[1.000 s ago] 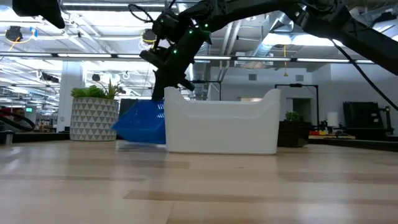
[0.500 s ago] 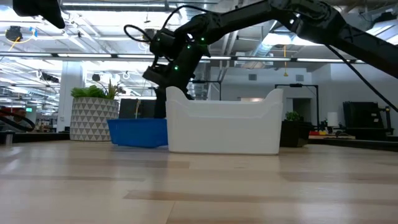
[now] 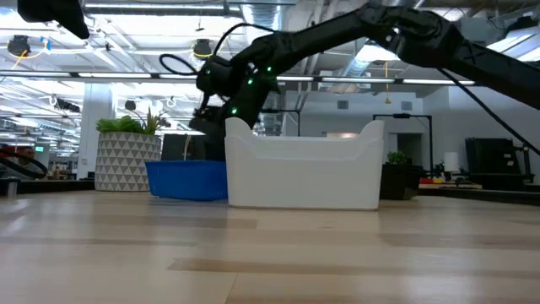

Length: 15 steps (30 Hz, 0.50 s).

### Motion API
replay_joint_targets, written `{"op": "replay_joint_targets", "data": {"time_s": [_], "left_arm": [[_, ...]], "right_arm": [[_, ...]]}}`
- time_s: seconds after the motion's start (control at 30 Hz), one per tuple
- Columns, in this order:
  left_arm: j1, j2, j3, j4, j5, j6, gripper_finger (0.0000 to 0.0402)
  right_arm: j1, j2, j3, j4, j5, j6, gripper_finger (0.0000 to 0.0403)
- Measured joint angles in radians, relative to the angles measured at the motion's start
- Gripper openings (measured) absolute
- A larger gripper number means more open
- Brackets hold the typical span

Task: Stack baskets by color
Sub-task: Stack the blue bin on top of the stacked blue bins

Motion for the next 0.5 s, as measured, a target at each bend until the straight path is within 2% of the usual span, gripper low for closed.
{"op": "replay_joint_targets", "data": {"time_s": [0.17, 0.37, 0.5], "left_arm": [[0.0, 0.0, 0.0, 0.0, 0.0, -0.001, 0.0], [0.0, -0.001, 0.0, 0.0, 0.0, -0.002, 0.0], [0.0, -0.001, 0.0, 0.0, 0.0, -0.002, 0.0]], "right_arm": [[0.003, 0.013, -0.001, -0.013, 0.002, 0.006, 0.0134], [0.002, 0.005, 0.0, -0.011, 0.025, 0.011, 0.0019], [0.002, 0.0, 0.0, -0.009, 0.025, 0.028, 0.001]]}}
